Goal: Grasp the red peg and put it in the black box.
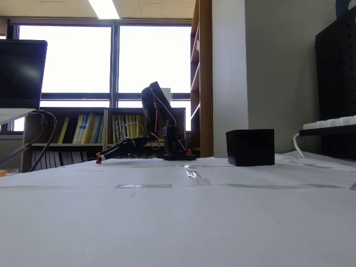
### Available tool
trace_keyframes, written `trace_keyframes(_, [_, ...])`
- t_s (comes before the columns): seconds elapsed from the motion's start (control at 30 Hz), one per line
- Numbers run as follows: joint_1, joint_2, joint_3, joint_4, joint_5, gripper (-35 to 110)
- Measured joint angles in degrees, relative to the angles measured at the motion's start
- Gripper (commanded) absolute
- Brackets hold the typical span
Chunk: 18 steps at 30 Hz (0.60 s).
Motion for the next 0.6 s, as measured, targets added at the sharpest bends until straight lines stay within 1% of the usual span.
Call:
trace_keyframes(0.47, [-4.9,2.1,1.1,0.9,2.9,33])
trace_keyframes(0.6, [-4.8,2.5,1.1,0.9,2.9,34])
